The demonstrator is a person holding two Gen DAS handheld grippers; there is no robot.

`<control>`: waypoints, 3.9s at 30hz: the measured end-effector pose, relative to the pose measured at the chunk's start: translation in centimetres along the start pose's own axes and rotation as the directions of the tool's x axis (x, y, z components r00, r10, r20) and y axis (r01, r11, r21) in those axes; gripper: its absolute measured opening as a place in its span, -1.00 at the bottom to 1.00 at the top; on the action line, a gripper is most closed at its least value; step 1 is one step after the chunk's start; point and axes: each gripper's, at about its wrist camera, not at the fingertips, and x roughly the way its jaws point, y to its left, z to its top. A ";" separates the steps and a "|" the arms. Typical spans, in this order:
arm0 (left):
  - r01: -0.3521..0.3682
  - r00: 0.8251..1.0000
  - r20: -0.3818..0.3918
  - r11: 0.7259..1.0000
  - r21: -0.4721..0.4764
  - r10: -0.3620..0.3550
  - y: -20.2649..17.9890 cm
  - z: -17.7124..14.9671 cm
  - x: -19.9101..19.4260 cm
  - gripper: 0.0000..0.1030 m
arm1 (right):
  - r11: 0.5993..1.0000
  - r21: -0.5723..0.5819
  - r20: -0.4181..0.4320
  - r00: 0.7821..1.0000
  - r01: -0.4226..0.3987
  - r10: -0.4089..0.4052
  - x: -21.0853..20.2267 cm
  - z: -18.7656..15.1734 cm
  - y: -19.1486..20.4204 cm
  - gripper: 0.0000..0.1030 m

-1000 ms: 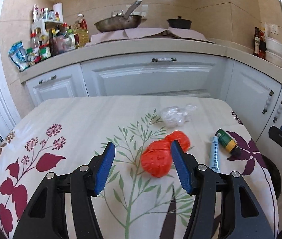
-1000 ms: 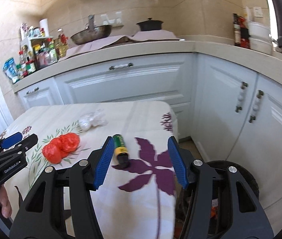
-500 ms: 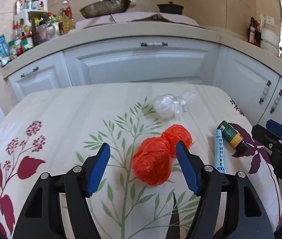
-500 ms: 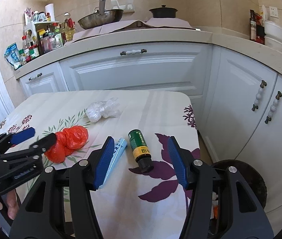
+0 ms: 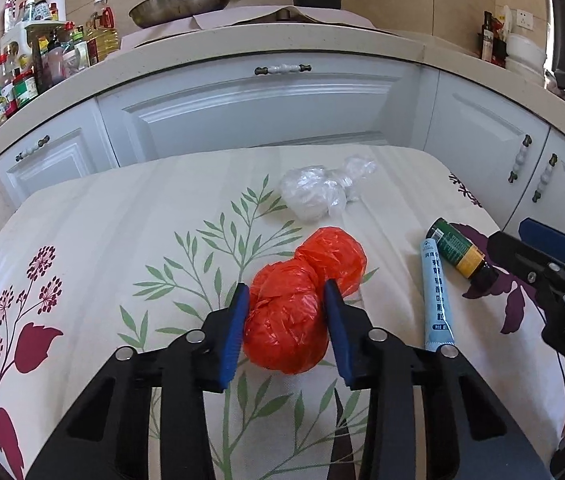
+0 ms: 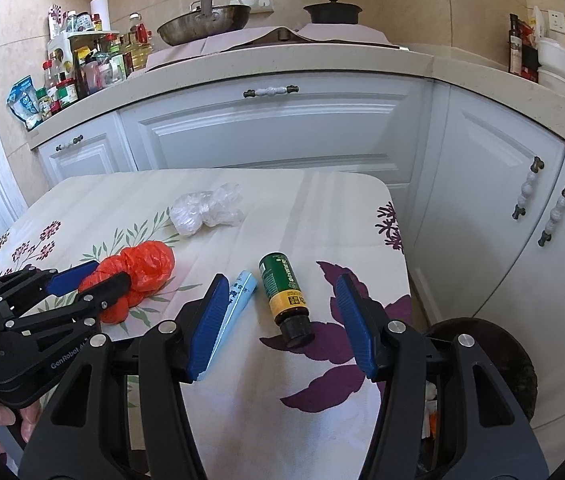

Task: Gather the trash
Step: 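Grasp the red plastic bag with the left tool while the right tool grasps the green-yellow bottle, then carry the red bag and green bottle over the black bin and open both tools, then move back to the table and grasp the light-blue toothpaste tube with the left tool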

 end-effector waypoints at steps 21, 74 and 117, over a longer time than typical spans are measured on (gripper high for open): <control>-0.015 1.000 0.013 0.999 -0.051 0.016 1.1 -0.1 -0.2 -0.35 | 0.999 -0.030 -0.160 0.987 0.019 -0.024 4.2 0.3 0.0 -0.14; 0.139 0.975 0.167 0.988 0.074 -0.149 -15.4 -0.7 -10.4 -0.36 | 0.933 0.224 0.109 0.944 0.282 -0.311 -16.3 -6.8 -15.1 -0.52; 0.129 0.979 0.138 0.979 0.155 -0.151 -24.4 1.0 -5.2 0.15 | 0.891 0.319 0.086 0.927 0.322 -0.366 -11.8 -8.0 -21.4 -0.15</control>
